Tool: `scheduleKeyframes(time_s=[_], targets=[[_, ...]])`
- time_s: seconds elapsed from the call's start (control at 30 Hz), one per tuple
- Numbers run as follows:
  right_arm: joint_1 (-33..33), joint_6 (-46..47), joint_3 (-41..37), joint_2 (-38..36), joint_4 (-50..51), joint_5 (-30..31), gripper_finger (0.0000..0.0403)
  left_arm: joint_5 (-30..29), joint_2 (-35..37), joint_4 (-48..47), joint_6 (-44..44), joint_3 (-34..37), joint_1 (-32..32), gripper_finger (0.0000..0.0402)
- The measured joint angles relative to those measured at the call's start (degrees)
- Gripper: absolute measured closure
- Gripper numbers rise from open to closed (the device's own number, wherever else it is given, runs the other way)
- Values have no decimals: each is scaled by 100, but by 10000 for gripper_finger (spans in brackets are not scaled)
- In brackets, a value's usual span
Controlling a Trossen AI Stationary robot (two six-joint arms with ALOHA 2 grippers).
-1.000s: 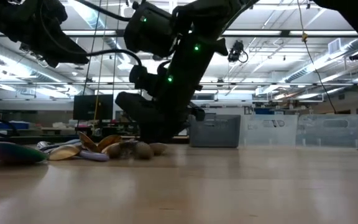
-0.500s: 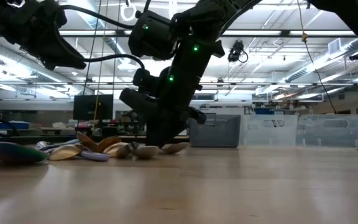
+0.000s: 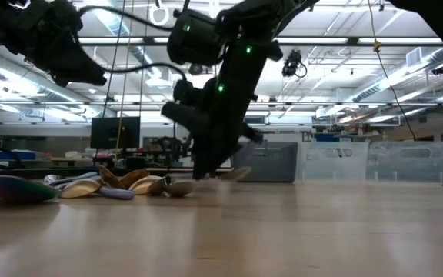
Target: Sort silverware by color (type)
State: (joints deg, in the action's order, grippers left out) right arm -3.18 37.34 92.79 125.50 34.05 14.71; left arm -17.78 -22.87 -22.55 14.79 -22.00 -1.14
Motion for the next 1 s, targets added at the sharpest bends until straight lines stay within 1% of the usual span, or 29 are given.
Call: scheduleKeyframes(time_s=[0.23,0.43,0.57,0.7,0.83,1.0], targets=[[13,-112,2,-420,246,491,351,0,0,8,2,2,-1,246],[155,-315,9,-736,233,576,351,2,0,125,-15,2,1,246],[202,-445,11,-1025,412,759,351,2,0,125,-22,2,0,246],[223,-433,11,-1378,902,1159,351,-7,0,158,-24,2,0,246],[265,-232,17,-1716,1499,1584,351,-15,0,284,-28,6,-1,246],[290,217,17,-1981,2511,2075,351,-17,0,1008,-35,429,1,246]])
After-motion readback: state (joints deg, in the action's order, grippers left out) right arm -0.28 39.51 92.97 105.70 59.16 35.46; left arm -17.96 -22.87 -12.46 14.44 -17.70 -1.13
